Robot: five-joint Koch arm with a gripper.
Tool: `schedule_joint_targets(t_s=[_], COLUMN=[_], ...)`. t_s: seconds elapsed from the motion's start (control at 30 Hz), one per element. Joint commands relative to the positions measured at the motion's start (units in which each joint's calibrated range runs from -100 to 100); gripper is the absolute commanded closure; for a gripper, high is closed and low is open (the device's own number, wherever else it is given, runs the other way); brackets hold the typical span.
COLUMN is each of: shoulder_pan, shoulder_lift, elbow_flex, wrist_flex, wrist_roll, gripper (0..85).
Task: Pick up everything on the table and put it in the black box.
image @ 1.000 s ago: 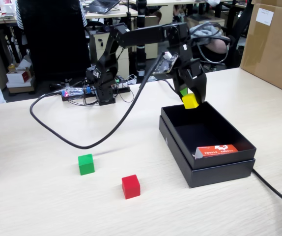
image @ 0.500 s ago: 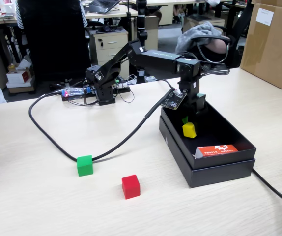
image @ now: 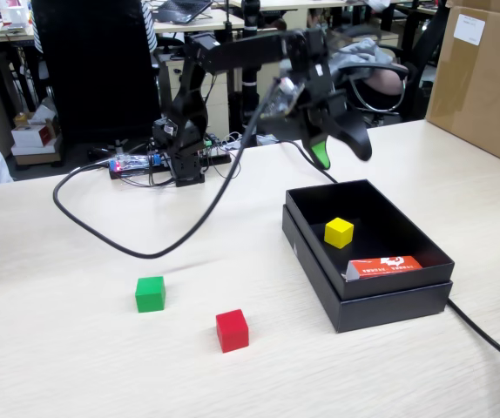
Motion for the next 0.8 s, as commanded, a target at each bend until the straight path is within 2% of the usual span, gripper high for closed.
schedule_joint_targets(t_s=[0.0, 0.23, 0.33, 0.37, 0.57, 0.77], shoulder_pan=[-4.0, -16.0, -20.1, -23.2, -26.9, -28.0], shoulder_lift=[-13.1, -20.9, -19.3, -15.1, -1.9, 15.5], elbow_flex=[-1.1, -12.8, -19.0, -22.0, -20.7, -11.8], wrist_flex=[0.3, 0.3, 0.9, 2.7, 6.5, 7.3], wrist_roll=[-1.1, -2.3, -3.9, -4.8, -5.5, -5.8], gripper=[42.6, 38.8, 35.6, 35.5, 35.5, 35.9])
